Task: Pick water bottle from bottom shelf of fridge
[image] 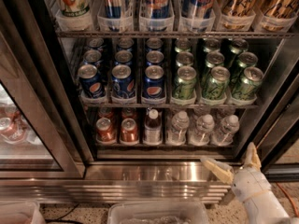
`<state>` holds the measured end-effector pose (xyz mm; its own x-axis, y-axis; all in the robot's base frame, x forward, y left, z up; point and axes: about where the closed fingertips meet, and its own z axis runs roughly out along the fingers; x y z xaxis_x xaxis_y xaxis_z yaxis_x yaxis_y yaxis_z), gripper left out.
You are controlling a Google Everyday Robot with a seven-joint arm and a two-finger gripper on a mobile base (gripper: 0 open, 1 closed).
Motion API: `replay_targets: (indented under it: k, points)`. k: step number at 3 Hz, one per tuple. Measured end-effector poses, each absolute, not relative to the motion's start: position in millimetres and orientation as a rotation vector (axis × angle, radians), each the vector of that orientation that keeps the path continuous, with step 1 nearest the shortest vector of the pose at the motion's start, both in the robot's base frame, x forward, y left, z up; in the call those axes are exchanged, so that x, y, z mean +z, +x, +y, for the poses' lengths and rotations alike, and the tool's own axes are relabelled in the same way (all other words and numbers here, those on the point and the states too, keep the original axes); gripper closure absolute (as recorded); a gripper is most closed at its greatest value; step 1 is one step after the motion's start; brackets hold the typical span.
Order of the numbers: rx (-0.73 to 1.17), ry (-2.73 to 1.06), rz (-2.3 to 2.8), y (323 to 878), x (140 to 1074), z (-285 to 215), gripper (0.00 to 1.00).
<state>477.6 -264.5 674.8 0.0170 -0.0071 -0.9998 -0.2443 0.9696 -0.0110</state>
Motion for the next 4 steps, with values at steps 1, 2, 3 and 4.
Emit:
replay_targets:
  k: [1,2,3,4]
  points:
    - [0.182,-0.189,1.552,479,673,-267,0.00]
    - [0.172,-0.180,1.558,482,670,-268,0.00]
    - [0.146,-0.147,1.577,484,661,-278,0.00]
    - [0.106,-0.127,1.578,485,648,-270,0.00]
